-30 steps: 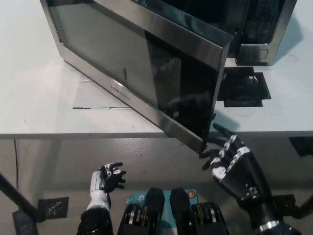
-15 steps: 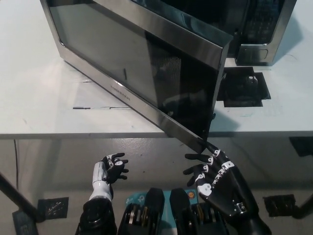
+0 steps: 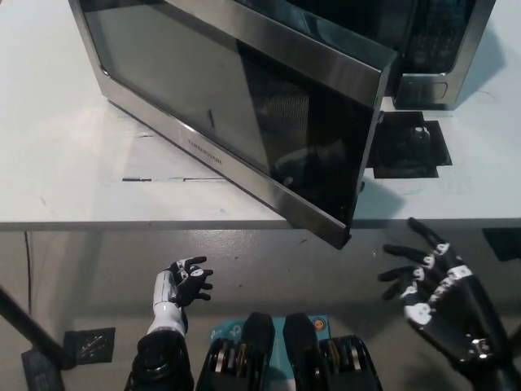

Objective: A microwave is kept infront of the robot with its door slightly ajar. The robot uses its right hand to push the door towards the left to open it.

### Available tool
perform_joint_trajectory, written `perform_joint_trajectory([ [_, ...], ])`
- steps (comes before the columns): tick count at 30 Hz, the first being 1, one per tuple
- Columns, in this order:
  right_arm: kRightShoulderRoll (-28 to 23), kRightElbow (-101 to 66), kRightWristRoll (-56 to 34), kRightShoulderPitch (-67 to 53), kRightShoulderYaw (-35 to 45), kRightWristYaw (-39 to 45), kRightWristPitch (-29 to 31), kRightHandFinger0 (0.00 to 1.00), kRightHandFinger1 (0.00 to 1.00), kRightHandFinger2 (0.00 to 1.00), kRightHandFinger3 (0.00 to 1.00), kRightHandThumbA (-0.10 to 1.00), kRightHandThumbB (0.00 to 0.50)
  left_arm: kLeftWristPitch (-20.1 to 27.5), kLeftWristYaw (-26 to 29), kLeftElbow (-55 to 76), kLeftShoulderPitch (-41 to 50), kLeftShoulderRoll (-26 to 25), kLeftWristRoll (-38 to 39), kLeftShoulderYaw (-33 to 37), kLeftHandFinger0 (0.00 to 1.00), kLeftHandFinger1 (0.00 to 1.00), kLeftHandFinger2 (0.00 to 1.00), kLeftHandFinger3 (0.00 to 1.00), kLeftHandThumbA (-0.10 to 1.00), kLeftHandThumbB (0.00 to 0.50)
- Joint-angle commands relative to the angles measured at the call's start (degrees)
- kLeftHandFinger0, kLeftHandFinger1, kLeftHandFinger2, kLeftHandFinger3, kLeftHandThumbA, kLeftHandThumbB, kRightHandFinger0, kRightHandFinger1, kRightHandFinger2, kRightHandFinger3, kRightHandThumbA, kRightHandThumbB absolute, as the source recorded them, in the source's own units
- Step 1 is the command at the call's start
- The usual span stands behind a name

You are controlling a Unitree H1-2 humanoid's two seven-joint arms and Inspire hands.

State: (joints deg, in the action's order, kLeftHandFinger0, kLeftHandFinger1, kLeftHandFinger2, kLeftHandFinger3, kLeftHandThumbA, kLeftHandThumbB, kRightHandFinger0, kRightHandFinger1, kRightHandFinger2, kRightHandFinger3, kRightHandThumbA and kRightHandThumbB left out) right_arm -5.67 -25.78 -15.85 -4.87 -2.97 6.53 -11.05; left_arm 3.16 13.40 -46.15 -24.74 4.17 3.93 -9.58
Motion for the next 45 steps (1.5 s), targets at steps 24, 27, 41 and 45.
perform_joint_trajectory([
  [24, 6.52, 24.38, 1.87, -1.46, 15.55, -6.97, 16.51, 0.37, 0.48, 0.6, 0.82, 0.25, 0.182, 2.68, 1.94, 0.66, -1.63, 0.38, 0.67, -1.36, 0.32, 0.34, 0.43, 0.46, 0.06, 0.001],
  [27, 7.89, 28.23, 3.19, -0.78, 16.31, -8.24, 20.04, 0.34, 0.44, 0.59, 0.81, 0.23, 0.197, 2.5, 1.87, 1.01, -1.54, 0.29, 0.28, -1.1, 0.31, 0.32, 0.41, 0.47, 0.05, 0.0],
  [41, 9.56, 31.05, 0.92, -0.02, 17.76, -8.64, 21.54, 0.25, 0.37, 0.57, 0.79, 0.23, 0.195, 2.58, 1.69, 1.46, -1.17, 0.24, 0.6, -1.39, 0.31, 0.33, 0.41, 0.48, 0.02, 0.0],
  [45, 9.59, 31.08, 0.8, 0.44, 17.75, -8.83, 21.42, 0.23, 0.35, 0.57, 0.81, 0.24, 0.18, 2.86, 1.84, 1.19, -1.53, 0.02, 0.4, -1.35, 0.33, 0.34, 0.43, 0.49, 0.01, 0.0],
])
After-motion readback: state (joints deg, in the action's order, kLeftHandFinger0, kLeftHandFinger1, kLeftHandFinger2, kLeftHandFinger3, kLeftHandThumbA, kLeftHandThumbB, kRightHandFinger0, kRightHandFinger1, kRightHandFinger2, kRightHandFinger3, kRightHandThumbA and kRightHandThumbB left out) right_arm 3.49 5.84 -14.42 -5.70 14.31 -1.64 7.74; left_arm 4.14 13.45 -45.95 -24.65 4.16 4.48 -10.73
